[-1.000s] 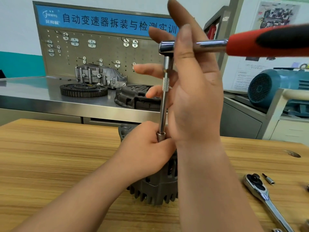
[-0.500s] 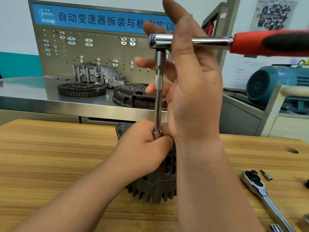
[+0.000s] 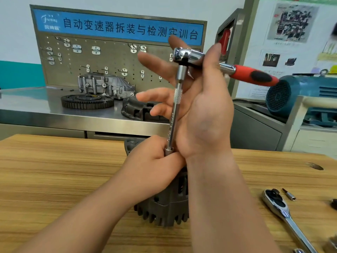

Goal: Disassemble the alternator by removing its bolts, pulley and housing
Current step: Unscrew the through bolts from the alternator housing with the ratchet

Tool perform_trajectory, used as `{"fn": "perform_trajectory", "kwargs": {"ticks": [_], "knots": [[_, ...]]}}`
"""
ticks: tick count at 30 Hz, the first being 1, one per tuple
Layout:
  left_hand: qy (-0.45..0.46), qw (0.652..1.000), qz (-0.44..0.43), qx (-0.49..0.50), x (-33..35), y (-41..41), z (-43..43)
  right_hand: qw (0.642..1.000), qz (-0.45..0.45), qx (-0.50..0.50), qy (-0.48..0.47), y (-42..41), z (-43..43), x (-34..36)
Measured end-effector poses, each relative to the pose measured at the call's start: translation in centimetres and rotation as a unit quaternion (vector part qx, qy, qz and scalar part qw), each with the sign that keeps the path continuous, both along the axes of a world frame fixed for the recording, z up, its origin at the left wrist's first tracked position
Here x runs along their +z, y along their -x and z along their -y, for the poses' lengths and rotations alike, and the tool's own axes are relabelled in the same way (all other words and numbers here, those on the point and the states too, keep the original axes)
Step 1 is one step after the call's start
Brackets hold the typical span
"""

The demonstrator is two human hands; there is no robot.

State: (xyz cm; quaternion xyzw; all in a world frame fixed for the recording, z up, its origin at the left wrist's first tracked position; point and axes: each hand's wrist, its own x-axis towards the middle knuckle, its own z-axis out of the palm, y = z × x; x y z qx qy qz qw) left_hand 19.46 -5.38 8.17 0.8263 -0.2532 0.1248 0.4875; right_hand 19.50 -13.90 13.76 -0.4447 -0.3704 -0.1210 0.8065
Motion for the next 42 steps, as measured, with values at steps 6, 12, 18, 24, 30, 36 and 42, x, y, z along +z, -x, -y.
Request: {"fn": "perform_trajectory", "kwargs": {"ticks": [6,12,18,24,30,36,42], "knots": [[0.015,1.000,0.008,0.001,-0.1,0.2,0.2,0.987,0.120,-0.105,0.010,0.9,-0.6,0.5],[0.008,1.000,0.006,0.007,-0.1,0.2,0.2,0.988,0.121,-0.093,-0.016,1.0,-1.0,0.3],[-0.013,1.000,0.025,-0.010,-0.2,-0.1,-0.2,1.000,0.009,0.007,-0.023,0.5,-0.3,0.2],[0.014,1.000,0.006,0.022,-0.2,0.1,0.2,0.999,0.028,-0.021,-0.010,0.7,-0.6,0.2],[0.024,1.000,0.004,0.008,-0.2,0.0,0.3,0.980,0.141,-0.141,-0.011,1.3,-1.0,0.6],[0.004,1.000,0.000,0.000,-0.2,-0.1,-0.1,0.996,0.067,-0.063,-0.006,1.1,-1.1,0.2],[0.010,1.000,0.009,0.012,-0.1,0.0,0.0,1.000,-0.018,0.024,-0.002,0.5,-0.4,0.1]]}}
